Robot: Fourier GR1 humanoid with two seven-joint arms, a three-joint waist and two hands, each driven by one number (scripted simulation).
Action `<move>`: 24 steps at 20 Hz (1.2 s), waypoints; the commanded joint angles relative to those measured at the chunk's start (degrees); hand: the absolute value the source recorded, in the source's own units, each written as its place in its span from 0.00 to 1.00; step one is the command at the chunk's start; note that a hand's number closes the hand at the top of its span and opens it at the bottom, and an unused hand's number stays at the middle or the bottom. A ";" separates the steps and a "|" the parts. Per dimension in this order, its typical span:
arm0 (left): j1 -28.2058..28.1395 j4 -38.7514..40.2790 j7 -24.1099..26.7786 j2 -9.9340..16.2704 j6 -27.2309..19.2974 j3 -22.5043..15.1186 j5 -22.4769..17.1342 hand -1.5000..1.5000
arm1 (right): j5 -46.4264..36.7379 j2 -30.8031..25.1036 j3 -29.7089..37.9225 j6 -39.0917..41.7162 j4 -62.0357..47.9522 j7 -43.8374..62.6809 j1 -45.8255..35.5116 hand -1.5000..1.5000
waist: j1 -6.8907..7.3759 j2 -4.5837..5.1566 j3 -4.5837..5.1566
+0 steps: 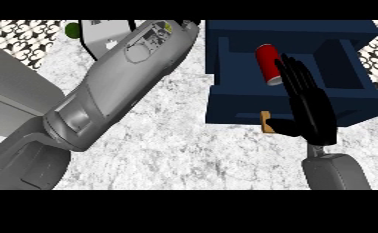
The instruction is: Pick up the can, place it into the drawer and close the drawer
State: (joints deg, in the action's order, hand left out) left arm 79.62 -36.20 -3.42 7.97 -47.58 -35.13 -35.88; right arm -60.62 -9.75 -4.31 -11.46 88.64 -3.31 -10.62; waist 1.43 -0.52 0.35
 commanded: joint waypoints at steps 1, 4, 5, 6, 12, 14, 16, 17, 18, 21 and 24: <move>-2.38 -6.62 -4.81 4.30 0.09 -1.08 1.78 0.00 | -1.31 1.78 0.89 -5.19 -9.99 -1.92 -1.69 0.00 | 0.58 0.16 -0.39; -4.45 -10.83 -6.63 7.30 0.72 -1.86 2.33 0.00 | -3.33 1.96 2.43 -7.65 -16.61 -1.52 -5.68 0.00 | 1.85 0.10 -0.40; -5.29 -10.31 -5.45 8.79 2.84 -0.16 1.73 0.00 | -4.45 3.92 1.14 -9.38 -17.62 -1.41 -6.42 0.00 | 1.11 0.42 -0.39; -4.91 -11.59 -6.84 9.85 3.15 -0.76 1.85 0.00 | -4.23 1.68 3.40 -10.09 -21.18 -2.76 -7.61 0.00 | 2.05 0.45 -0.42; -10.45 -18.83 -8.09 13.69 4.10 -1.01 2.74 0.00 | -7.59 1.72 5.53 -13.32 -30.42 -1.32 -15.23 0.00 | 2.05 0.73 -0.40; -10.00 -19.31 -10.45 12.06 0.78 -1.81 3.78 0.00 | -6.49 1.52 7.13 -16.57 -34.32 -3.71 -17.36 0.00 | 1.79 0.82 -0.47; -10.58 -22.57 -12.12 16.33 2.86 -1.32 3.52 0.00 | -7.62 0.31 8.92 -19.75 -38.16 -3.81 -19.94 0.00 | 2.97 0.82 -0.48; -10.90 -22.41 -12.46 16.75 3.18 -1.01 3.77 0.00 | -7.10 1.32 9.29 -19.45 -39.08 -3.02 -22.66 0.00 | 2.21 0.85 -0.45; -13.11 -24.26 -12.83 16.28 2.08 -1.15 3.66 0.00 | -7.22 2.02 9.33 -20.49 -40.33 -3.10 -23.35 0.00 | 2.22 0.77 -0.44; -14.71 -25.09 -10.79 17.01 2.37 -0.39 4.74 0.00 | -6.09 1.00 12.16 -27.02 -49.21 -6.86 -27.02 0.00 | 2.38 1.41 -0.51; -17.04 -29.64 -13.08 19.02 2.23 -0.62 5.05 0.00 | -8.27 1.42 13.16 -27.57 -54.89 -3.02 -33.95 0.00 | 3.10 1.30 -0.47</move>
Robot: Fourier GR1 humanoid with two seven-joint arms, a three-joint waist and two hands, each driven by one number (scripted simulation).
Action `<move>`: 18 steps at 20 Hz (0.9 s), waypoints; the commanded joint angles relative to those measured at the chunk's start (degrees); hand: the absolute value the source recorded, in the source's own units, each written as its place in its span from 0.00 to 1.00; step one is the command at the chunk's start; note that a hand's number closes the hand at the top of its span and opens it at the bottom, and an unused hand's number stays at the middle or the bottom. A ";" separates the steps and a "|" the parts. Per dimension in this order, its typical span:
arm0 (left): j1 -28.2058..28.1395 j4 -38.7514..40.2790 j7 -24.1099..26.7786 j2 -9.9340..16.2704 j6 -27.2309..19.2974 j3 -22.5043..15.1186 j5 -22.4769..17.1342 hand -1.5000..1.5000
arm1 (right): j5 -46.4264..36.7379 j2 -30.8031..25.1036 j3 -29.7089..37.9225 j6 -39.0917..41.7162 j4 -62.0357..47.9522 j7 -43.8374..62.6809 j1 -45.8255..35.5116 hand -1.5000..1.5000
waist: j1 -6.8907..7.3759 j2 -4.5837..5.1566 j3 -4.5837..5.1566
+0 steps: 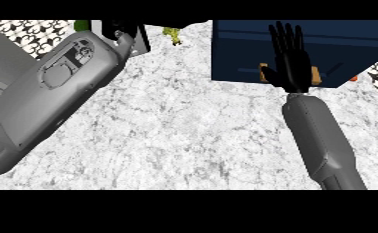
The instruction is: Pick up the can, place it into the drawer and close the drawer
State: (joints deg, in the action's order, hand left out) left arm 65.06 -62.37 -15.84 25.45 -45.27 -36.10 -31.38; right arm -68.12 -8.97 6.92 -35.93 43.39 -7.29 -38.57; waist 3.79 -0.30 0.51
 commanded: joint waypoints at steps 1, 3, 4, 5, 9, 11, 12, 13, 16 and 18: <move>-4.40 -4.18 -1.13 1.00 -1.60 -1.18 1.77 0.00 | -0.53 -0.75 2.40 -3.02 -10.69 0.10 -6.65 0.00 | 0.42 0.99 -0.63; -6.18 -5.82 -0.13 2.07 0.22 -0.39 1.06 0.00 | -0.70 -0.89 3.36 -5.99 -13.29 0.11 -8.42 0.00 | 1.38 1.45 -0.64; -5.45 -4.32 0.38 1.36 0.31 0.37 1.12 0.00 | -0.86 -0.25 3.62 -6.20 -14.73 1.01 -10.78 0.00 | 1.05 1.73 -0.65; -6.17 -7.83 -1.06 4.42 2.05 0.67 0.79 0.00 | -0.25 -1.83 4.28 -5.30 -15.74 0.23 -11.87 0.00 | 1.25 1.29 -0.63; -8.89 -9.51 -0.24 2.20 -1.52 -0.15 3.13 0.00 | -1.48 -2.03 4.89 -6.54 -21.20 1.01 -17.19 0.00 | 0.92 1.48 -0.64; -10.99 -10.89 0.22 3.52 0.36 0.09 2.62 0.00 | -2.72 -1.05 4.65 -6.35 -23.19 3.20 -20.14 0.00 | 1.67 1.67 -0.60; -10.10 -11.52 -1.08 3.14 -0.95 -0.79 3.74 0.00 | -1.89 -2.61 5.60 -7.42 -24.30 1.34 -19.78 0.00 | 1.47 1.71 -0.67; -10.64 -11.07 0.45 3.83 1.39 0.99 2.53 0.00 | -2.57 -1.04 5.38 -7.82 -25.20 3.18 -21.06 0.00 | 1.70 2.02 -0.62; -13.00 -15.69 -0.68 4.02 -0.47 -0.35 3.51 0.00 | -1.55 -3.24 6.73 -6.21 -26.50 2.52 -24.07 0.00 | 2.54 1.72 -0.65; -15.12 -13.13 2.92 3.04 0.60 0.25 3.75 0.00 | -1.71 -3.65 6.93 -6.17 -27.94 2.14 -24.72 0.00 | 2.29 2.51 -0.63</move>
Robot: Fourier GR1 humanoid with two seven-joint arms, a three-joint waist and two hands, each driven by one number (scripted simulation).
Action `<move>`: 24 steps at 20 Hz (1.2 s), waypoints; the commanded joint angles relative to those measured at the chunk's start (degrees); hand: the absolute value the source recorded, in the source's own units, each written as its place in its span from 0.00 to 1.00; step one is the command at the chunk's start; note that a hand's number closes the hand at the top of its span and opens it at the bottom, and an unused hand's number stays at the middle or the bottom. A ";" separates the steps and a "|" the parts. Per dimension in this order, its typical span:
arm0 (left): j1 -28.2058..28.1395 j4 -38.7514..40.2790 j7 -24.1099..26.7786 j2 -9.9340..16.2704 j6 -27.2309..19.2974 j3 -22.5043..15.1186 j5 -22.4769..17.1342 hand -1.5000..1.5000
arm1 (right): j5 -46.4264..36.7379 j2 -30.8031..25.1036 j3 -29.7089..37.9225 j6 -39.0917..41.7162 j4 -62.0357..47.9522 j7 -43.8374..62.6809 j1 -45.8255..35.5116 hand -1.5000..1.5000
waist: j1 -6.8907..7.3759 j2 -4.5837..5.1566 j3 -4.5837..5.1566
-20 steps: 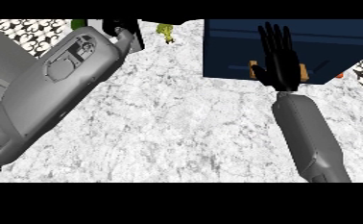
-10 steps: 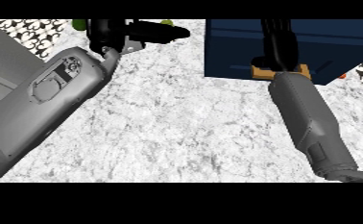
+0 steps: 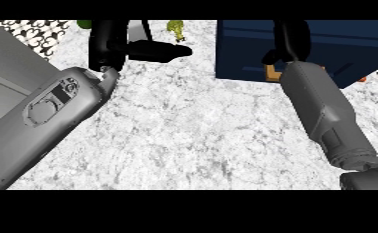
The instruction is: Pick up the can, place it into the drawer and close the drawer
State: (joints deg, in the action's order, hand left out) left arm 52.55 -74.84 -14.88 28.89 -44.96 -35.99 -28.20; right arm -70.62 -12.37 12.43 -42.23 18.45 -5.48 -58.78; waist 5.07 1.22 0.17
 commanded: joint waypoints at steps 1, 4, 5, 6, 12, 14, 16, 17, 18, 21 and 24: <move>-2.39 -2.26 0.91 1.29 0.65 1.04 0.32 0.00 | 1.33 -0.21 1.96 -0.09 -3.15 0.27 -4.98 0.00 | 1.11 0.67 -0.31; -3.98 -2.42 1.54 0.17 -0.90 0.62 1.65 0.00 | 2.06 0.76 2.71 -0.52 -3.96 -0.11 -6.07 0.00 | 0.34 0.53 -0.31; -3.84 -4.05 -0.18 1.58 0.26 0.41 1.33 0.00 | 3.29 -0.72 3.40 1.84 -4.17 -3.47 -6.45 0.00 | 0.49 0.38 -0.35; -4.23 -2.43 1.52 1.28 0.91 1.63 0.88 0.00 | 2.88 0.71 3.16 0.60 -4.64 -3.13 -6.26 0.00 | 0.91 0.97 -0.34; -6.01 -3.65 1.16 1.96 1.18 1.77 1.02 0.00 | 13.33 1.70 11.35 4.26 -1.45 -11.41 -8.74 0.00 | 0.76 0.67 -0.51; -6.66 -4.70 2.05 2.13 1.51 1.56 1.61 0.00 | 15.02 4.54 12.66 4.40 -1.54 -12.00 -9.04 0.00 | 0.55 0.36 -0.45; -7.78 -4.88 1.08 2.77 1.33 2.09 1.13 0.00 | 18.31 4.77 15.30 5.39 -0.36 -15.33 -8.89 0.00 | 0.00 -0.05 -0.47; -9.04 -5.38 2.36 3.69 2.46 2.68 0.91 0.00 | 19.22 4.80 16.11 5.79 -0.59 -16.31 -8.46 0.00 | 0.20 0.12 -0.41; -8.72 -5.40 2.22 3.27 1.76 2.79 1.34 0.00 | 20.70 5.87 17.08 6.30 -0.43 -18.51 -7.56 0.00 | -0.70 -0.06 -0.42; -10.56 -6.61 2.14 3.50 1.75 3.52 0.77 0.00 | 25.93 5.28 21.39 9.83 0.61 -21.57 -8.46 0.00 | -0.84 -0.25 -0.41; -11.87 -5.52 4.23 4.71 3.30 4.71 1.03 0.00 | 30.51 6.21 25.15 14.41 0.28 -19.54 -11.42 0.00 | -1.71 -0.34 -0.28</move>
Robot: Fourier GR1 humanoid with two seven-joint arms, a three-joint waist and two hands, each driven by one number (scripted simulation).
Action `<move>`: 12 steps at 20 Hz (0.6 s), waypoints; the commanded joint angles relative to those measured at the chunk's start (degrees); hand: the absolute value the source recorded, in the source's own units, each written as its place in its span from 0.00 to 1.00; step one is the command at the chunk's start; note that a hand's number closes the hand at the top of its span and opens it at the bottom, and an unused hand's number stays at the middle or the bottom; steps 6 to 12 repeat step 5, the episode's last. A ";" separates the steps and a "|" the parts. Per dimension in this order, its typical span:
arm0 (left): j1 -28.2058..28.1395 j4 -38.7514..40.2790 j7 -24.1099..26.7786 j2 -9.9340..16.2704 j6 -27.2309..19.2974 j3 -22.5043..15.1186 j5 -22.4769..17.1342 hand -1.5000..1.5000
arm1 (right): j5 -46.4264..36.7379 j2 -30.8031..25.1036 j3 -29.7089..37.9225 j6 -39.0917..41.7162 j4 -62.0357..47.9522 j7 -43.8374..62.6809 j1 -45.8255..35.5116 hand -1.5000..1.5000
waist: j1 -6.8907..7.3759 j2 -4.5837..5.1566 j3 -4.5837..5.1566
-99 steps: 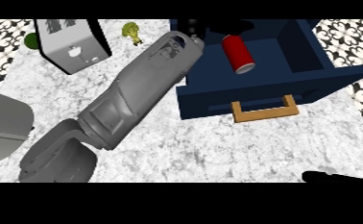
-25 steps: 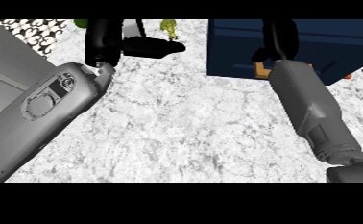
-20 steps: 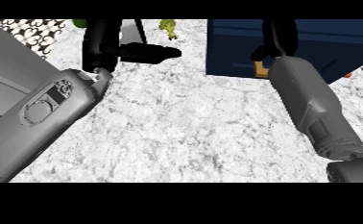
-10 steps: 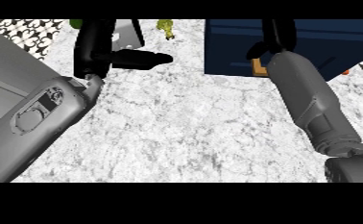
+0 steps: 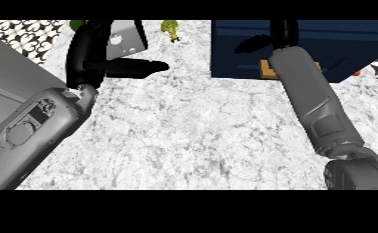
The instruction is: Pick up the can, place it into the drawer and close the drawer
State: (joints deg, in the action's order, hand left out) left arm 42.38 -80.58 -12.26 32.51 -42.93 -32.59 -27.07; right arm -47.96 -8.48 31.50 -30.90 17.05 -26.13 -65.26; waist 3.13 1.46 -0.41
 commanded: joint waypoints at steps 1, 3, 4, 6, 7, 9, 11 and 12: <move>-2.21 -2.04 -0.44 1.79 0.78 0.92 -0.05 0.00 | 8.41 3.17 6.32 2.29 1.62 -2.17 -2.71 0.00 | 0.53 -0.72 0.25; -2.14 -2.11 -1.17 2.28 1.34 2.31 -0.31 0.00 | 9.09 4.20 6.68 1.73 1.48 -2.26 -3.17 0.00 | -0.17 -0.78 0.31; -1.08 -1.99 -1.37 0.22 -0.63 1.48 1.26 0.00 | 8.78 2.34 6.38 3.60 0.48 -1.53 -4.51 0.00 | -0.33 -0.60 0.31; -4.62 -3.43 1.12 1.46 1.45 1.43 1.01 0.00 | 9.71 2.88 7.27 2.33 0.72 -3.54 -3.47 0.00 | 0.37 -0.45 0.33; -4.62 -3.43 1.12 1.46 1.45 1.43 1.01 0.00 | 9.71 2.88 7.27 2.33 0.72 -3.54 -3.47 0.00 | 0.37 -0.45 0.33; -4.62 -3.43 1.12 1.46 1.45 1.43 1.01 0.00 | 9.71 2.88 7.27 2.33 0.72 -3.54 -3.47 0.00 | 0.37 -0.45 0.33; -4.62 -3.43 1.12 1.46 1.45 1.43 1.01 0.00 | 9.71 2.88 7.27 2.33 0.72 -3.54 -3.47 0.00 | 0.37 -0.45 0.33; -4.62 -3.43 1.12 1.46 1.45 1.43 1.01 0.00 | 9.71 2.88 7.27 2.33 0.72 -3.54 -3.47 0.00 | 0.37 -0.45 0.33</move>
